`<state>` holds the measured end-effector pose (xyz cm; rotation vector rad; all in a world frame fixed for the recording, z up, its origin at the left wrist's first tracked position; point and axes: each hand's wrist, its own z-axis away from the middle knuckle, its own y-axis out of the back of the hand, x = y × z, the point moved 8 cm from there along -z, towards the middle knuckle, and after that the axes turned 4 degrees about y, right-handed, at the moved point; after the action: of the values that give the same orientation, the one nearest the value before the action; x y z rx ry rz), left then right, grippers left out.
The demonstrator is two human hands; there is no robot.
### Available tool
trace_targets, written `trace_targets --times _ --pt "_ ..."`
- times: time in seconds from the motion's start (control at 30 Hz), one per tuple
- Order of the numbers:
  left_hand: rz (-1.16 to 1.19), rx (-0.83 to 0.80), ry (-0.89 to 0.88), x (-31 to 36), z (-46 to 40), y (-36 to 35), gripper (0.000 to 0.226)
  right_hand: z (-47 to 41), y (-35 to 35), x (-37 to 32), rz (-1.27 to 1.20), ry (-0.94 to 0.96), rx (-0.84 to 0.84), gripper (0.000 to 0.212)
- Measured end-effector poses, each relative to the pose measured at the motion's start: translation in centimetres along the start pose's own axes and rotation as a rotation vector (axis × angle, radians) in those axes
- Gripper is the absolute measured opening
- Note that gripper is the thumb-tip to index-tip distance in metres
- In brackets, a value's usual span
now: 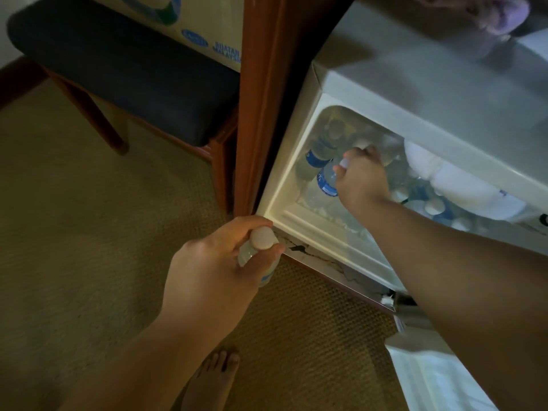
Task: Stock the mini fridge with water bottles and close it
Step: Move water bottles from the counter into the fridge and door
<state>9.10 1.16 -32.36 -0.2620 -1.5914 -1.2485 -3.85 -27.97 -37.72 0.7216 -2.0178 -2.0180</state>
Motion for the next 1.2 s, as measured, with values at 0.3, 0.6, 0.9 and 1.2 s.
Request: trace_targets --times 0.3,0.6,0.9,1.2 --pt "-0.059 -0.049 -0.034 1.0 -1.8 -1.2 0.032 1.2 -0.5 0.2 -0.026 -0.033 -0.025 0.044" --pt "-0.38 -0.084 -0.402 6.5 -4.5 -4.2 0.023 11.7 7.8 -1.1 -0.365 0.148 0.348 0.033" --pt "-0.649 -0.225 -0.437 12.0 -8.0 -8.2 0.016 14.3 22.9 5.9 -0.276 0.047 0.653 0.028" --pt "-0.927 -0.321 -0.299 13.1 -13.2 -13.7 0.034 9.7 22.3 11.4 0.107 -0.188 0.193 0.064"
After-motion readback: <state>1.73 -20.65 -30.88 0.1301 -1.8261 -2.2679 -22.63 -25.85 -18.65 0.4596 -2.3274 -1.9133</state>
